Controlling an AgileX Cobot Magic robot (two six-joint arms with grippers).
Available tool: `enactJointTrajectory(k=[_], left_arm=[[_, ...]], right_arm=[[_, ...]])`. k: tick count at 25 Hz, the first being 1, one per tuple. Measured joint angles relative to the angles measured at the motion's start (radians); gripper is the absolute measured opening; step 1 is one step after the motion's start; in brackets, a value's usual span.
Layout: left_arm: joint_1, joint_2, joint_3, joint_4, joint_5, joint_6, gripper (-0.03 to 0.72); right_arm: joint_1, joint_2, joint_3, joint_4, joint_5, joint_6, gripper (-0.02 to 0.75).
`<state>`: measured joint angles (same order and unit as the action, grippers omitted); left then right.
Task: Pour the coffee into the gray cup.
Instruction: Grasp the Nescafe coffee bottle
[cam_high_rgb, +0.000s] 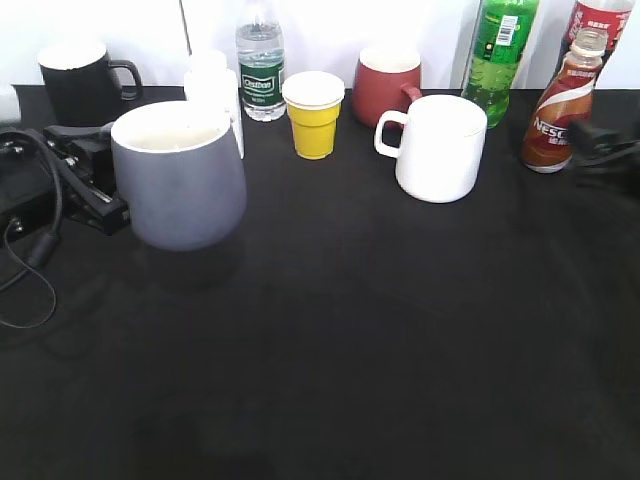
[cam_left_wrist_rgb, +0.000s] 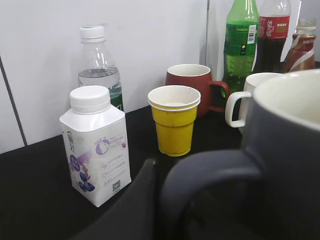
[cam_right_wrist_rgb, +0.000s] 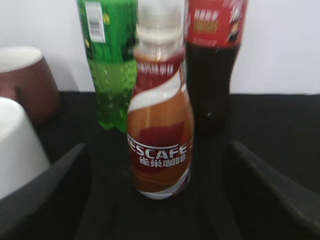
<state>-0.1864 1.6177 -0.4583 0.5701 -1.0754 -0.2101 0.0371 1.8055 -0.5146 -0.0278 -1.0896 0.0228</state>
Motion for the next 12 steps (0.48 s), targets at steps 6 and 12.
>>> enactJointTrajectory(k=[6,12], left_arm=[[0.0,0.0,0.0,0.0,0.0,0.0,0.051],[0.0,0.0,0.0,0.0,0.0,0.0,0.051]], right_arm=[[0.0,0.261,-0.225,-0.039,-0.032,0.035,0.644],[0.0,0.366,-0.379,-0.026,-0.039,0.038,0.639]])
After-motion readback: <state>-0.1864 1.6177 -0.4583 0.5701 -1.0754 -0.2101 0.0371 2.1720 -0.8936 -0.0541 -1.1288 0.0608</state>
